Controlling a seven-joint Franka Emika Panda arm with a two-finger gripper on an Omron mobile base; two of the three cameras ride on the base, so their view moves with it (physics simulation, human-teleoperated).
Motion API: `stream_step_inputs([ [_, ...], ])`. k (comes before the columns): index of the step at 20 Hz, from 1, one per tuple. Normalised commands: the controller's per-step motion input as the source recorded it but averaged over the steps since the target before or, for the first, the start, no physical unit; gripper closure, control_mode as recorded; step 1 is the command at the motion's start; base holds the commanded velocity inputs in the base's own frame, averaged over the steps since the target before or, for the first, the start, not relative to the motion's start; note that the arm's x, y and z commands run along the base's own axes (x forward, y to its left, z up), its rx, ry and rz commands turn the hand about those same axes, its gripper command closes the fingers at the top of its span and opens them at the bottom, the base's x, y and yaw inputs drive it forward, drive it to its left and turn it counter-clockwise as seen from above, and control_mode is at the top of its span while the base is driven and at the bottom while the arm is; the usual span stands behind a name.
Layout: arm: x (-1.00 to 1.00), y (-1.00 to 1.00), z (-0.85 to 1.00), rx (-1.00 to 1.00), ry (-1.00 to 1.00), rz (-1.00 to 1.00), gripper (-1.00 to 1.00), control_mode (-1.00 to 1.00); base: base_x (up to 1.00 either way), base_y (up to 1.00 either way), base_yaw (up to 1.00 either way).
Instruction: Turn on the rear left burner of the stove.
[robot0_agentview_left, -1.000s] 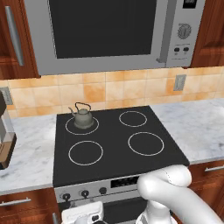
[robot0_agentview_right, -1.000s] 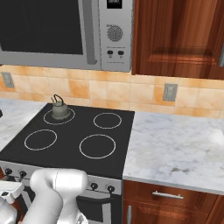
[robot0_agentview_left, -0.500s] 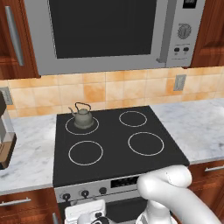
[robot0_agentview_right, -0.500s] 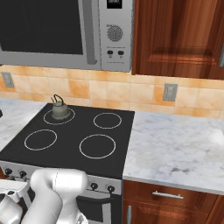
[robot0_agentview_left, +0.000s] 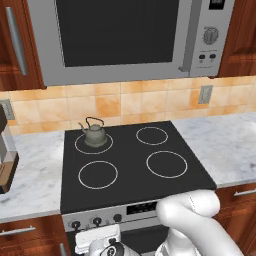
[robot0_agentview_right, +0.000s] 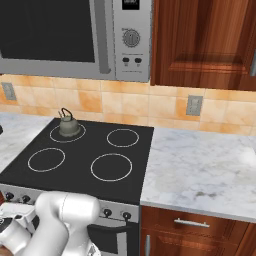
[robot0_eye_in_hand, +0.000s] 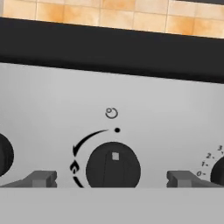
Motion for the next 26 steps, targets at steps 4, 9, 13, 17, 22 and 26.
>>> stream_step_inputs([
  [4, 0.27, 0.0, -0.13, 0.01, 0.01, 0.0, -1.0, -1.0, 0.0, 0.0, 0.0],
  [9, 0.21, 0.0, -0.16, 0.0, 0.0, 0.0, -1.0, -1.0, 0.0, 0.0, 0.0],
  [13, 0.16, 0.0, -0.1, 0.0, 0.01, 0.0, 1.0, -1.0, 0.0, 0.0, 0.0],
  [17, 0.02, 0.0, 0.0, 0.0, 0.03, 0.0, 1.0, -1.0, 0.0, 0.0, 0.0],
  [22, 0.01, 0.0, 0.0, 0.0, 0.01, 0.0, -1.0, -1.0, 0.0, 0.0, 0.0],
  [26, 0.0, 0.03, 0.0, -0.01, 0.03, 0.01, -1.0, -1.0, 0.0, 0.0, 0.0],
])
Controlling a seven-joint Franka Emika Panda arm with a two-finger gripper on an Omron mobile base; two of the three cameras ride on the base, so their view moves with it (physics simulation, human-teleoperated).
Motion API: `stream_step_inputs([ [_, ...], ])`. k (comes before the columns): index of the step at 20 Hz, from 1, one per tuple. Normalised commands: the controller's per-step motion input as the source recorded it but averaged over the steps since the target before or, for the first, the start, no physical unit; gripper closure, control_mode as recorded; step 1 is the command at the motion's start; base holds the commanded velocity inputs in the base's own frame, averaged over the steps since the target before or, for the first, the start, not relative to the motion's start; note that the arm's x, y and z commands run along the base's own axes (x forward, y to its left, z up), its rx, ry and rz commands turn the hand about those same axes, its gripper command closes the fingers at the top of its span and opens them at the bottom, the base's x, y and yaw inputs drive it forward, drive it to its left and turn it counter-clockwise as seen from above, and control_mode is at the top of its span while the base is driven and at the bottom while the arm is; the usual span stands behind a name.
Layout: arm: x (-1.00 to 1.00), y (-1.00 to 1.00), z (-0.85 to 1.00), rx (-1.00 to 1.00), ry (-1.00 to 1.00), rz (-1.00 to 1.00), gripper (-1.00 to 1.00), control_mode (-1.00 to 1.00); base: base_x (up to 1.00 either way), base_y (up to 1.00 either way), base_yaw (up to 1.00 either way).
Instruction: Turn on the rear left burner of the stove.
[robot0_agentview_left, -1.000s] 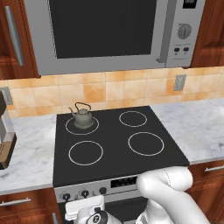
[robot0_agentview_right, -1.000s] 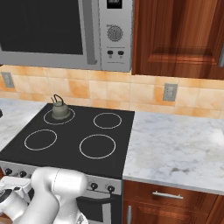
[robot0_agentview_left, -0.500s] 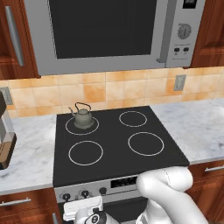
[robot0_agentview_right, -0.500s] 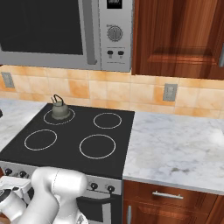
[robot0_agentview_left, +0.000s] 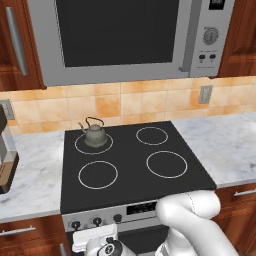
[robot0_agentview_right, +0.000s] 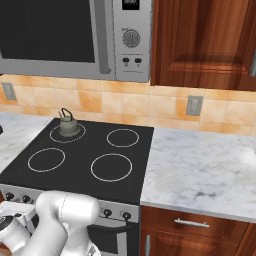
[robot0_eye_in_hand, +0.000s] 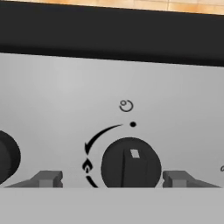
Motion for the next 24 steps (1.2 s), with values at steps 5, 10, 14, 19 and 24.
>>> stream_step_inputs([
  [5, 0.0, 0.05, 0.0, -0.02, 0.01, 0.06, -1.0, -1.0, 0.0, 0.0, 0.0],
  [10, 0.0, 0.07, 0.09, -0.08, 0.02, 0.08, -1.0, -1.0, 0.0, 0.0, 0.0],
  [14, 0.0, 0.0, 0.14, -0.04, 0.01, 0.06, -1.0, -1.0, 0.0, 0.0, 0.0],
  [19, 0.01, 0.0, 0.07, 0.0, 0.02, 0.03, -1.0, -1.0, 0.0, 0.0, 0.0],
  [24, 0.19, 0.0, 0.0, 0.0, 0.0, 0.0, 1.0, -1.0, 0.0, 0.0, 0.0],
])
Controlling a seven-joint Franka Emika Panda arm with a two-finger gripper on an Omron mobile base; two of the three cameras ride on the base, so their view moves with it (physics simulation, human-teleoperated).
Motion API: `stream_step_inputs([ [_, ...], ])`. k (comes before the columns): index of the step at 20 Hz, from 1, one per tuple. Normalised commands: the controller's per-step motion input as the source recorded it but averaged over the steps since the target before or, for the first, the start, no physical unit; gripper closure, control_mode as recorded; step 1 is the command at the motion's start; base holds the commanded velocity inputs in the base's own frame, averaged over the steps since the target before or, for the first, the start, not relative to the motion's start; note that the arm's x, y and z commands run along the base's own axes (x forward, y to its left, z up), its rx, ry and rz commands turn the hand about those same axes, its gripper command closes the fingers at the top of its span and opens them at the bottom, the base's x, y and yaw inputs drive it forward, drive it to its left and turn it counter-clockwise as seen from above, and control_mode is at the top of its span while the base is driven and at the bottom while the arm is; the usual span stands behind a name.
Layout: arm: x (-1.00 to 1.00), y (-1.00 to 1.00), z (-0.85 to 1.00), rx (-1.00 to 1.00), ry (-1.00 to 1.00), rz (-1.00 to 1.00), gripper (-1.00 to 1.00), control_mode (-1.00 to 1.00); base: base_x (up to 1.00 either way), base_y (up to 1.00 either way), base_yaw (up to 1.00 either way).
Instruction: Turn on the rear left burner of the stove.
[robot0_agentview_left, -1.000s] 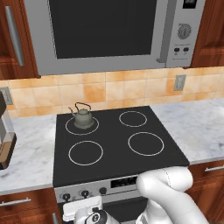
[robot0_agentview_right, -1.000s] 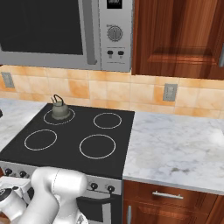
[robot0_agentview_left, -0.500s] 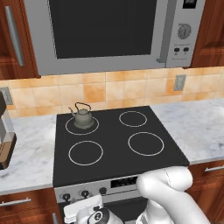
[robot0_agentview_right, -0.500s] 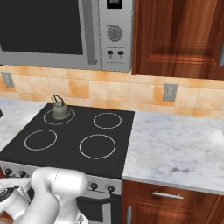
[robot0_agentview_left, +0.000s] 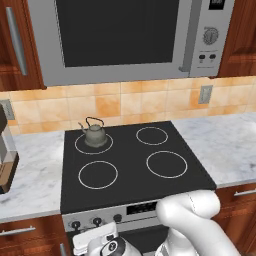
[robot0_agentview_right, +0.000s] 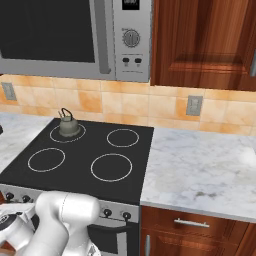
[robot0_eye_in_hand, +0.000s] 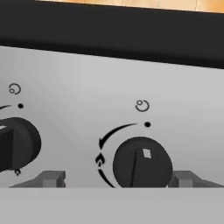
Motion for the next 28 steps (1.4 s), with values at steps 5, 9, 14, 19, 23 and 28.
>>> stream_step_inputs([
  [5, 0.27, 0.0, 0.0, 0.0, -0.01, 0.0, 1.0, -1.0, 0.0, 0.0, 0.0],
  [9, 0.14, 0.0, 0.06, 0.0, 0.0, 0.0, 1.0, -1.0, 0.0, 0.0, 0.0],
  [14, 0.03, 0.01, 0.39, -0.03, 0.03, 0.0, 1.0, -1.0, 0.0, 0.0, 0.0],
  [19, 0.03, 0.15, 0.58, -0.21, 0.14, 0.0, 1.0, -1.0, 0.0, 0.0, 0.0],
  [23, 0.0, 0.33, 0.43, -0.27, 0.11, 0.0, 1.0, -1.0, 0.0, 0.0, 0.0],
  [28, 0.0, 0.47, 0.38, -0.26, 0.02, 0.0, 1.0, -1.0, 0.0, 0.0, 0.0],
])
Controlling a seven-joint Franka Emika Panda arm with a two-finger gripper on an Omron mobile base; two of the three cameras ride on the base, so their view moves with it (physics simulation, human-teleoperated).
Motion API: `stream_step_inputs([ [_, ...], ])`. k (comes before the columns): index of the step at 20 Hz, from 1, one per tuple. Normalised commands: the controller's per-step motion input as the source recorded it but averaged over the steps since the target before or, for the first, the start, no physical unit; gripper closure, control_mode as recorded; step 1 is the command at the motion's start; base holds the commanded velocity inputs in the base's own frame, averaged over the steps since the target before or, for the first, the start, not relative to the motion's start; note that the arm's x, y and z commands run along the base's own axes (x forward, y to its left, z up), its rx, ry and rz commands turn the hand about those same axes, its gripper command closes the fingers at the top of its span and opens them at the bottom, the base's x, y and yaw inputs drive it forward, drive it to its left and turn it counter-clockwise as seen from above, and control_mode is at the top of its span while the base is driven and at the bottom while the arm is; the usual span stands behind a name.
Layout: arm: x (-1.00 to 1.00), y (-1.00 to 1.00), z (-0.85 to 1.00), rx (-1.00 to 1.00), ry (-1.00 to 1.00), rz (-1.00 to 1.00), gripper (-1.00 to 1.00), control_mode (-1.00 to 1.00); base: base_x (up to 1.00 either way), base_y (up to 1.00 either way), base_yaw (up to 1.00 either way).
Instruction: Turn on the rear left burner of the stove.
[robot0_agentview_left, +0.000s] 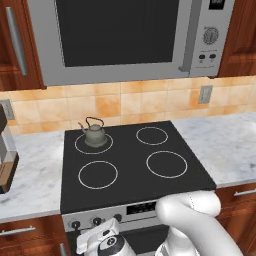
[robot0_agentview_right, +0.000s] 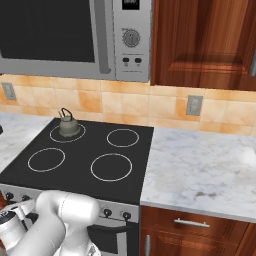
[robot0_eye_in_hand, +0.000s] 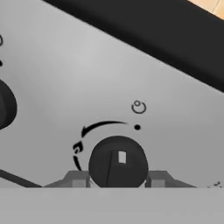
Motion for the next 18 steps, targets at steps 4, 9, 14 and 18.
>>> stream_step_inputs([
  [4, 0.0, 0.4, 0.26, -0.26, 0.01, 0.0, 1.0, -1.0, 0.0, 0.0, 0.0],
  [9, 0.0, 0.37, 0.28, -0.33, 0.12, -0.01, 1.0, -1.0, 0.0, 0.0, 0.0],
  [14, 0.0, 0.33, 0.19, -0.34, 0.17, 0.0, 1.0, -1.0, 0.0, 0.0, 0.0],
  [18, 0.0, 0.24, 0.04, -0.27, 0.08, 0.0, 1.0, -1.0, 0.0, 0.0, 0.0],
])
